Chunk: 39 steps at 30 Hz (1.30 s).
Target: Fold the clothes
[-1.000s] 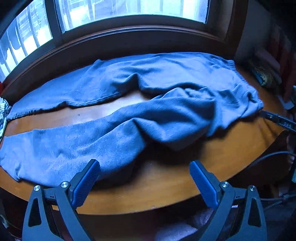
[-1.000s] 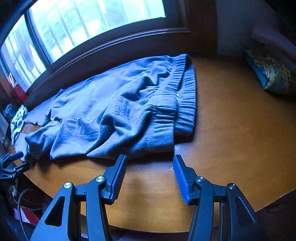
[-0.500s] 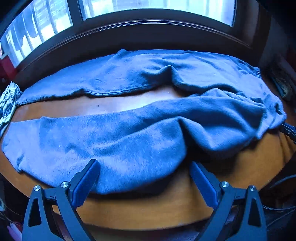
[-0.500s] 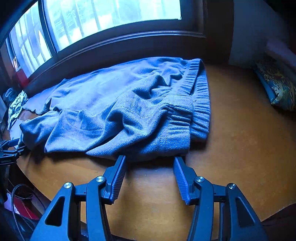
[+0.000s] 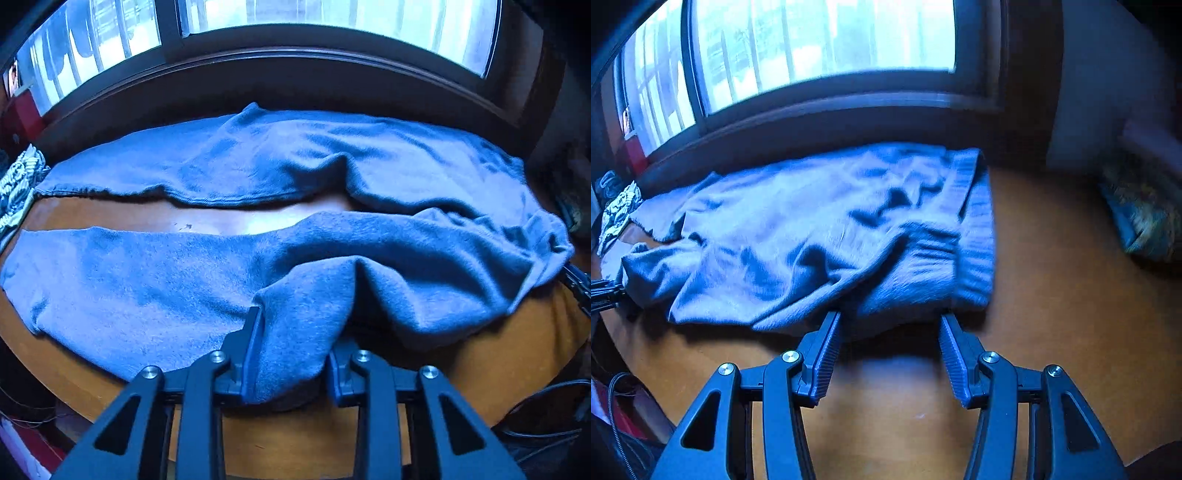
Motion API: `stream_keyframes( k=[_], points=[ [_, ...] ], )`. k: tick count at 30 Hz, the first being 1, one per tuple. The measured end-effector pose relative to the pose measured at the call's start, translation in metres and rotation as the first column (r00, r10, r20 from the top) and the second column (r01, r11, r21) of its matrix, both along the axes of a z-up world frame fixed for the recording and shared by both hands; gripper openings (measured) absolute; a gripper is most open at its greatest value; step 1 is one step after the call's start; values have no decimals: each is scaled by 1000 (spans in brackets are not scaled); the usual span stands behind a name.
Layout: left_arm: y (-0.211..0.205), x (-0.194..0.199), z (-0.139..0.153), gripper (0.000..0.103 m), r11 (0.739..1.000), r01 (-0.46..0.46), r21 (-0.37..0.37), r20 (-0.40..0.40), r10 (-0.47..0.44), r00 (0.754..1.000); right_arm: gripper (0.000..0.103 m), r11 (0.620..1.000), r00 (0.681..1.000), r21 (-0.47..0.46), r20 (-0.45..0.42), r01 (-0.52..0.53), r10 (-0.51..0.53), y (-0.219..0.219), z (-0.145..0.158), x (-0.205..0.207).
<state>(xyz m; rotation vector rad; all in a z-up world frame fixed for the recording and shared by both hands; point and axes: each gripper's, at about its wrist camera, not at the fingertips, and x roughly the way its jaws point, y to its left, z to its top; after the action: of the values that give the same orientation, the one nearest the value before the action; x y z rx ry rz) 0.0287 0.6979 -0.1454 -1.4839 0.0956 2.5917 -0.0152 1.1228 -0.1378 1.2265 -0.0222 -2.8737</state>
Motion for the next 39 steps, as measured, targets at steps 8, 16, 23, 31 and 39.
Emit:
stream_keyframes(
  k=[8,16,23,31,39],
  points=[
    [1,-1,-1,25,999,-18,34,32,17,999,62,998,996,-53,80,-24,28,4,-20,-13],
    [-18,9,45,11,980,-46,196,-37,54,998,6,964,991,-236,7,-126,131,17,45,6],
    [-28,-10,108,11,983,-63,173,-175,93,980,6,920,979,-343,-142,-190,149,38,111,-26],
    [-17,-125,57,22,985,-137,109,23,135,991,8,948,998,-313,60,51,-34,60,44,-148],
    [10,-123,38,57,996,-85,-12,47,85,995,44,953,1000,-301,-3,15,-16,84,63,-128]
  ],
)
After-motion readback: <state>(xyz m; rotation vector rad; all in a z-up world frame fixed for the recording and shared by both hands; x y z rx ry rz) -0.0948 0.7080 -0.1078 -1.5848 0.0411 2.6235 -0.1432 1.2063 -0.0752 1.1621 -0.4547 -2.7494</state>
